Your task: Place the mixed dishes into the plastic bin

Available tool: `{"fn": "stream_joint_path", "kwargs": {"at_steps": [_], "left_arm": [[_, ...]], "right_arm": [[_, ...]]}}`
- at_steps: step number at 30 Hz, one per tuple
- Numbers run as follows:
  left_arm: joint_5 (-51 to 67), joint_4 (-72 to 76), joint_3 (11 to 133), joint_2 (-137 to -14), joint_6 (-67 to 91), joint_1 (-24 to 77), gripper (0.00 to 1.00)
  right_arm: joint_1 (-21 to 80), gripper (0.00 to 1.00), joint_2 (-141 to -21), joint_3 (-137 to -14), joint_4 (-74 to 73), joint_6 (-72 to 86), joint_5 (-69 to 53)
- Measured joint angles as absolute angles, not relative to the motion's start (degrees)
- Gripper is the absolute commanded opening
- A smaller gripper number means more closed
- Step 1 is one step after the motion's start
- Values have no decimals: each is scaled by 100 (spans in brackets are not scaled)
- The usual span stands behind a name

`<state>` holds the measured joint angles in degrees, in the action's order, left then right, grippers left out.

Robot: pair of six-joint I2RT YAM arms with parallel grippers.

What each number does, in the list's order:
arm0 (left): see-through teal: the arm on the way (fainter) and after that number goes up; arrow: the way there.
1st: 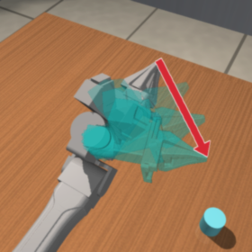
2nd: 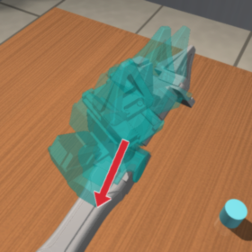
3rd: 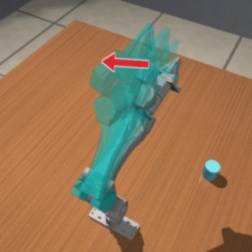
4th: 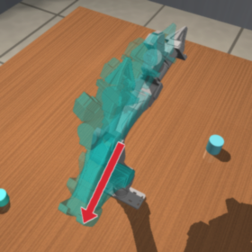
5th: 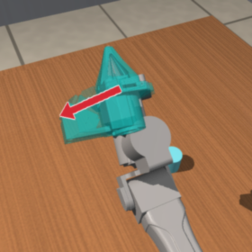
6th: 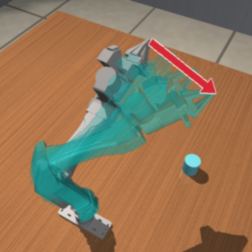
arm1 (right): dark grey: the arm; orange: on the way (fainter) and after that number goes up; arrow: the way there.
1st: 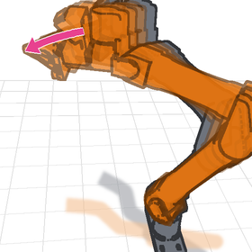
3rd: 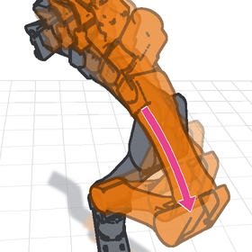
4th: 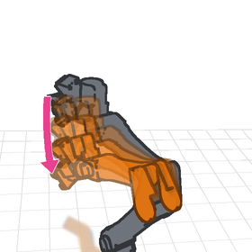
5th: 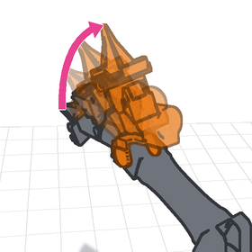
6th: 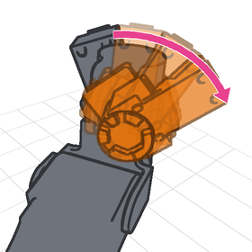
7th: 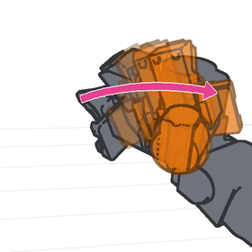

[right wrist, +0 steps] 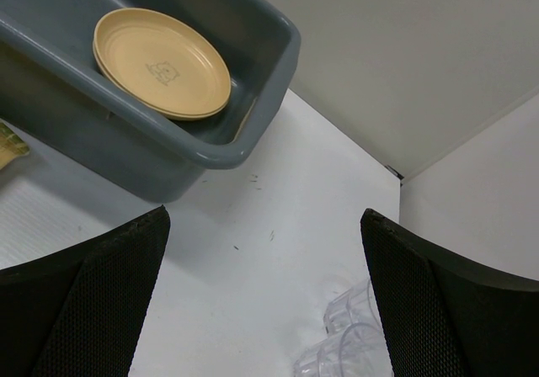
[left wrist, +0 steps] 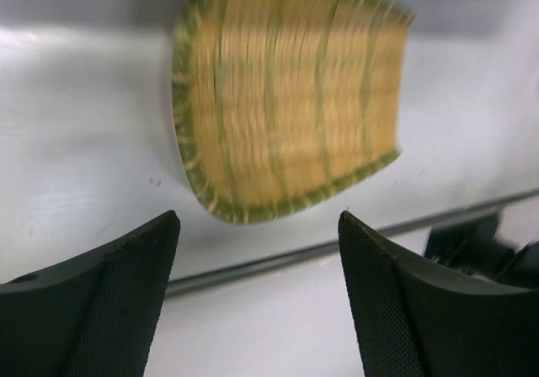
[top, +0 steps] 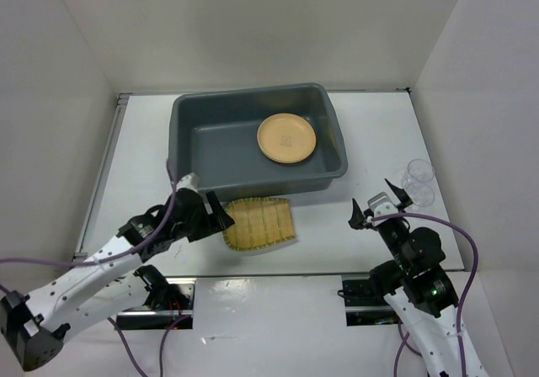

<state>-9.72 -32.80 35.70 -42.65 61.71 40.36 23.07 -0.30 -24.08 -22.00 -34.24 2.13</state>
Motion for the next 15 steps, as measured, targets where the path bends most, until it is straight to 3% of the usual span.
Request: {"fn": "stream_joint_path", "kwargs": {"at_steps": [1,6,11,15], "left_arm": [[-803,-3247,3527,-4421,6156,4119,77],[-113,-3122,3332,-5240,6007,4276,29],[123,-2982,3201,-5518,5970,4298,29],[213,-2665,3240,-6160,5835,4296,21]], "right_arm": [[2318,98,-30,-2408,-2202,-3424,213],[2340,98,-30,-2408,-2204,-3444,209],[2344,98,-30,-2403,-2204,-3463,213],[2349,98,-30,-2388,-2206,-3465,215]]}}
